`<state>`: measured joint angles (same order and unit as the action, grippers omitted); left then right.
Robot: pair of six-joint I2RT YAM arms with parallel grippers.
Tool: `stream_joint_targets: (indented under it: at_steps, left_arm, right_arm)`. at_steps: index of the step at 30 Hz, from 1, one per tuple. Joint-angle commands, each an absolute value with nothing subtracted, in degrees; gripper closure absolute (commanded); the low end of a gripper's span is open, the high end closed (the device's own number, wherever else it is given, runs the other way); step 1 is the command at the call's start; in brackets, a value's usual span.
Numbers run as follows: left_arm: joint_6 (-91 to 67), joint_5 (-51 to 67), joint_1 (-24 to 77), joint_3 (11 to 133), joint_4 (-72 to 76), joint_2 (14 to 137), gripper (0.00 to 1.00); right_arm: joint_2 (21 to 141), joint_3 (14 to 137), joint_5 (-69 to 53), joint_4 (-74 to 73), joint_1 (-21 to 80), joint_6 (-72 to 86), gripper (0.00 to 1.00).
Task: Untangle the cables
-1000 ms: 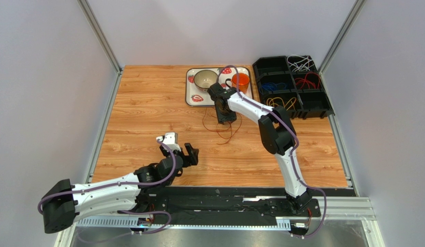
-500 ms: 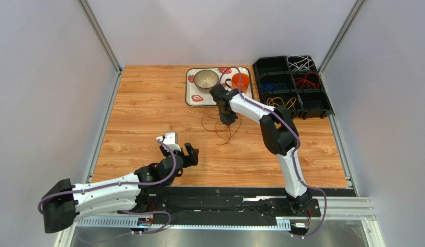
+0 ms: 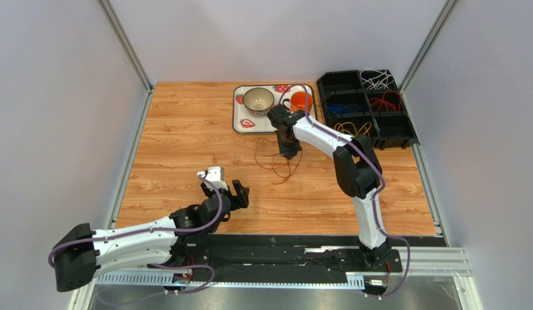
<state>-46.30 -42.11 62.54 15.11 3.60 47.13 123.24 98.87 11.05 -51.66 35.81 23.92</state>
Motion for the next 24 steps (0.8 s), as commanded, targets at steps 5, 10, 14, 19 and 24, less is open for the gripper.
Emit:
stream_joint_targets:
  at_steps: [5,10,14,19,24]
  left_arm:
    - [-46.14,-42.71,62.75,17.05,5.19,47.55,0.12]
    - [-46.23,-42.63,62.75,17.05,5.1,47.64,0.12]
    - [-46.32,-42.63,62.75,17.05,5.1,47.64,0.12]
    - [-46.41,-42.71,62.75,17.14,4.92,47.46,0.12]
    - [-46.58,-42.63,62.75,16.88,4.57,47.11,0.12]
  right_arm:
    - [104.53,117.32,10.11,-61.52,36.21,21.09,1.0]
    - [95.73,120.4,8.7,-58.19,36.47,19.95,1.0]
    - [91.59,127.87,7.91,-57.22,36.56,18.2,1.0]
    - [83.26,122.46,11.51,-53.09,36.65,18.01,1.0]
    - [79.37,101.55,16.07,-53.0,36.65,23.02,1.0]
